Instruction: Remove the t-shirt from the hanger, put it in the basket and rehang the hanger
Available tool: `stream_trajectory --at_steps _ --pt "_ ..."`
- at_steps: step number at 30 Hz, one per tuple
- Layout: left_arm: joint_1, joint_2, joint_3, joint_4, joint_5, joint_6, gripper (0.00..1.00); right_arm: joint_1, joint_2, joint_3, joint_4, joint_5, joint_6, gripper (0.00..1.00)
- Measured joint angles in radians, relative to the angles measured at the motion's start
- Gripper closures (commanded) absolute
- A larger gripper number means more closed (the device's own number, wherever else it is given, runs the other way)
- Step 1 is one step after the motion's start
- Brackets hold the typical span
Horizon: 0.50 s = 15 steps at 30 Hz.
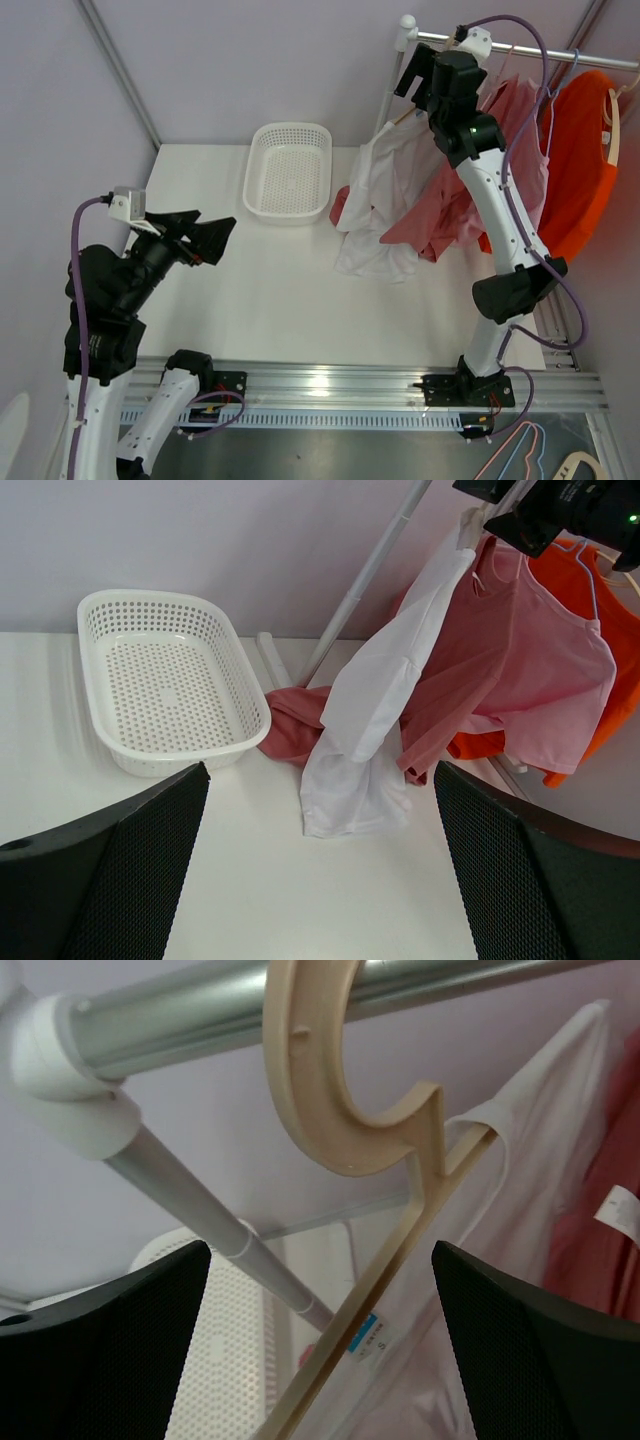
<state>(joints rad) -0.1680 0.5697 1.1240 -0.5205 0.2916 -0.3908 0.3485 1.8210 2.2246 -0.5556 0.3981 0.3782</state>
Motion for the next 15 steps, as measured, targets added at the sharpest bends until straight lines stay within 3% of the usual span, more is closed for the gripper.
stream_trajectory --at_steps 8,15 --pt "0.000 0.002 -0.011 0.018 0.000 0.000 0.01 0.055 0.064 0.011 0.026 0.236 -0.161 0.04" --pt "0.000 0.006 -0.019 0.025 0.002 0.000 0.00 0.067 0.092 0.023 0.071 0.356 -0.251 0.15"
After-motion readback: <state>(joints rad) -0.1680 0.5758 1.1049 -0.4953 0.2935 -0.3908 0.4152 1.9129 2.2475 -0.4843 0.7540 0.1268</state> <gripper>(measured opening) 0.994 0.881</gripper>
